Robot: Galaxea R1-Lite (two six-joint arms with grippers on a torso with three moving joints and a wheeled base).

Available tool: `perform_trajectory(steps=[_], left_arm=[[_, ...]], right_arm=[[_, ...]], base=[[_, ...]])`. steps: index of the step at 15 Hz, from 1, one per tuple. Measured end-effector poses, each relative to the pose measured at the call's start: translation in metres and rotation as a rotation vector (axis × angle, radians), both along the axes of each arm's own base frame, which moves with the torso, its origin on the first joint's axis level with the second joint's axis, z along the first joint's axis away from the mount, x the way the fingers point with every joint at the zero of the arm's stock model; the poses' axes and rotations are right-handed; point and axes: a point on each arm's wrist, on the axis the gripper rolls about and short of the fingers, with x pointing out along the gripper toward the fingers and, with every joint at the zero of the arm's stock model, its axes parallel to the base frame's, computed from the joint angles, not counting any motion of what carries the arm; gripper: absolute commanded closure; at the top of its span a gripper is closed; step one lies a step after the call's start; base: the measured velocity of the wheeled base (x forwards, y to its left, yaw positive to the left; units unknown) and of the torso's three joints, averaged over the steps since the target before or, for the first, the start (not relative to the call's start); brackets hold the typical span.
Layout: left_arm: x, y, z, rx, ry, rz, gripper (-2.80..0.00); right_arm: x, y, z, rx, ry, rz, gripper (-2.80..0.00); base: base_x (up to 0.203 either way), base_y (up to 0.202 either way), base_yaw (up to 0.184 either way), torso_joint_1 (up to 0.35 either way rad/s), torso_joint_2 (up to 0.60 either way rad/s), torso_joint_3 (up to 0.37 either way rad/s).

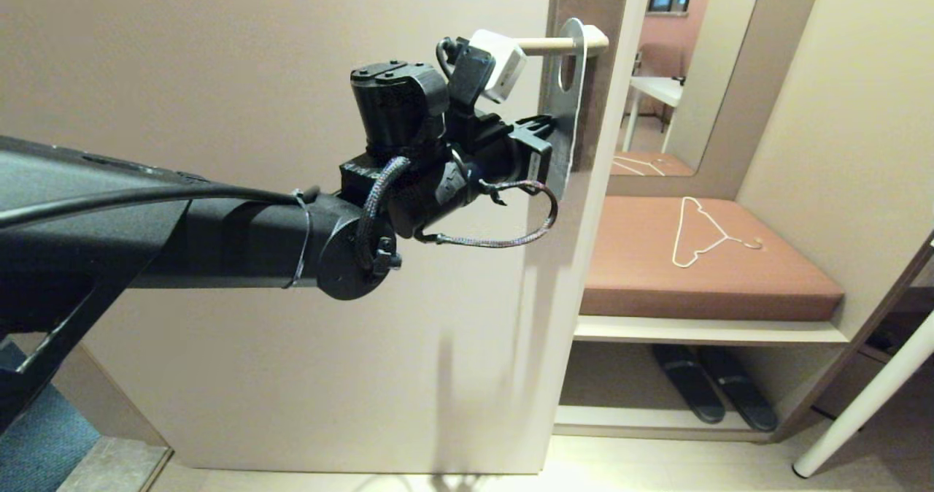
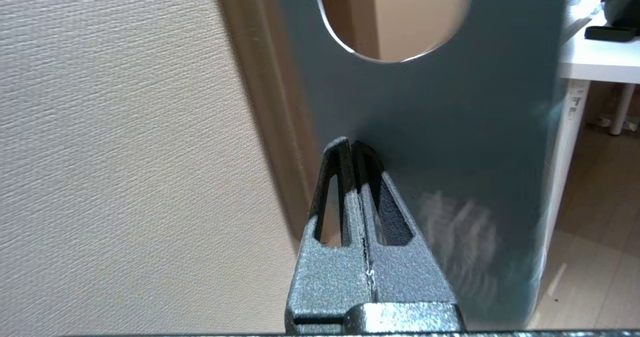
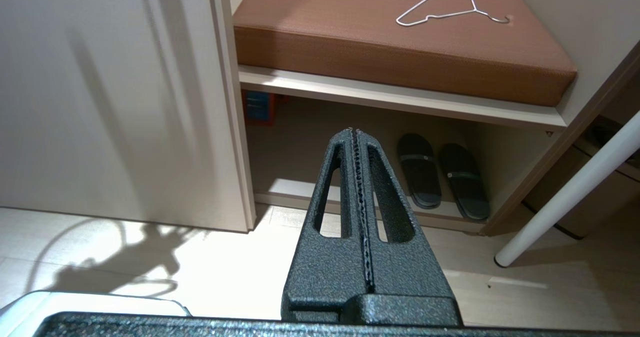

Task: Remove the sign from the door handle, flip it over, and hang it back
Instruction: Hang the sign back with the other side facing out

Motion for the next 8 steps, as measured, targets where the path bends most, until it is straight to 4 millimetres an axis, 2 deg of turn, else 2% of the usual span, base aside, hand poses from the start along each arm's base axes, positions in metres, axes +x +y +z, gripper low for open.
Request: perform_trajectory(steps=[8], left_arm=[[0.004, -0.014, 0.003, -0.015, -0.020, -0.020, 0.00]], right_arm=[[0.000, 0.000, 0.000, 0.000, 0.000, 0.000, 0.00]], base=[[0.000, 0.000, 0.000, 0.000, 0.00, 0.000]])
